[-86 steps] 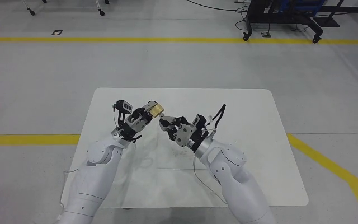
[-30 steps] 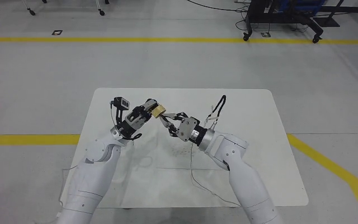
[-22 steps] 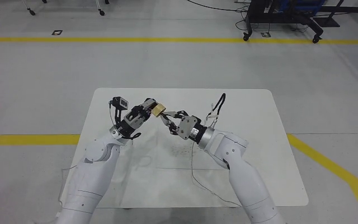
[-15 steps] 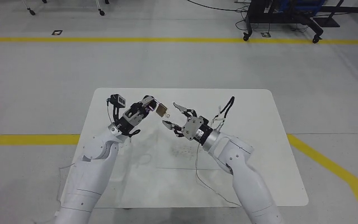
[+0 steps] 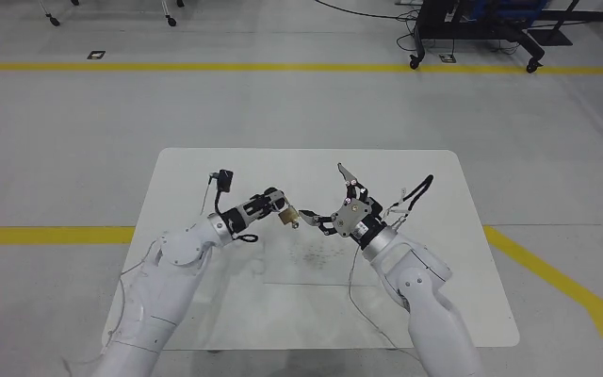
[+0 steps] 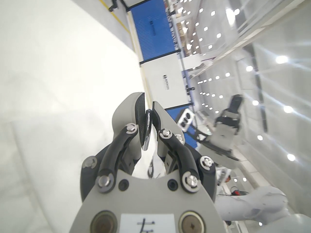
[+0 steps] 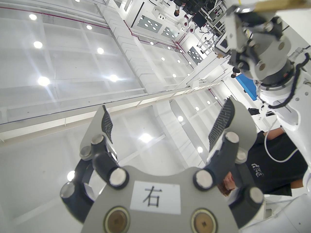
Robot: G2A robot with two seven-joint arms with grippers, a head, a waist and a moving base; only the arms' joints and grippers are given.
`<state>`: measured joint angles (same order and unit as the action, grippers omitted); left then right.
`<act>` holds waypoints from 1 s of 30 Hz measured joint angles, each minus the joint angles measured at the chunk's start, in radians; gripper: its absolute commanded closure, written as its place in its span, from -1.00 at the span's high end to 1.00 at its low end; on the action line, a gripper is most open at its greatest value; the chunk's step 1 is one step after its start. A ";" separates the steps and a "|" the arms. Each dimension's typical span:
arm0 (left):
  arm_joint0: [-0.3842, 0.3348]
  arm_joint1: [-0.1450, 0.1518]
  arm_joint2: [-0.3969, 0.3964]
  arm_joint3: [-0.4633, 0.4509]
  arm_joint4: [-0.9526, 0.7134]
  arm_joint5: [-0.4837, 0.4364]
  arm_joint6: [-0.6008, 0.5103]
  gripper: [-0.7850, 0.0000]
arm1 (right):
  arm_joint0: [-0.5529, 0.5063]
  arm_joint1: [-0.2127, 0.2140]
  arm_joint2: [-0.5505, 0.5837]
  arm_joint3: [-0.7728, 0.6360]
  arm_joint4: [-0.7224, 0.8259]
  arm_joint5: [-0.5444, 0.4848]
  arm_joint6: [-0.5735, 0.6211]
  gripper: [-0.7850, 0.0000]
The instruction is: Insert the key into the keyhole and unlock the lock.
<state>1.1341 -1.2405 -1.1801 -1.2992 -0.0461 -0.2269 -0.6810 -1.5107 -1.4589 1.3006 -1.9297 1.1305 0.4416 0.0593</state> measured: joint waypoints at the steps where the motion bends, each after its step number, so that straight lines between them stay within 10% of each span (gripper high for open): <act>1: -0.018 -0.004 0.025 0.018 0.045 0.011 0.013 -1.00 | 0.000 0.000 0.000 0.000 0.000 0.000 0.000 1.00; 12: -0.102 -0.025 0.145 0.129 0.253 0.049 0.070 -1.00 | 0.000 0.000 0.000 0.000 0.000 0.000 0.000 1.00; 13: -0.105 -0.025 0.147 0.134 0.254 0.052 0.064 -0.85 | 0.000 0.000 0.000 0.000 0.000 0.000 0.000 1.00; 15: -0.109 -0.026 0.146 0.144 0.248 0.056 0.053 0.76 | 0.000 0.000 0.000 0.000 0.000 0.000 0.000 1.00; 16: -0.112 -0.025 0.144 0.150 0.243 0.059 0.043 1.00 | 0.000 0.000 0.000 0.000 0.000 0.000 0.000 1.00; 30: 0.073 0.027 -0.123 -0.047 0.037 -0.235 0.105 1.00 | 0.003 0.001 0.001 -0.004 -0.015 -0.015 -0.007 1.00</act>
<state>1.2075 -1.2131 -1.3027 -1.3458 -0.0095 -0.4618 -0.5762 -1.5074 -1.4579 1.3021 -1.9341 1.1158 0.4269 0.0526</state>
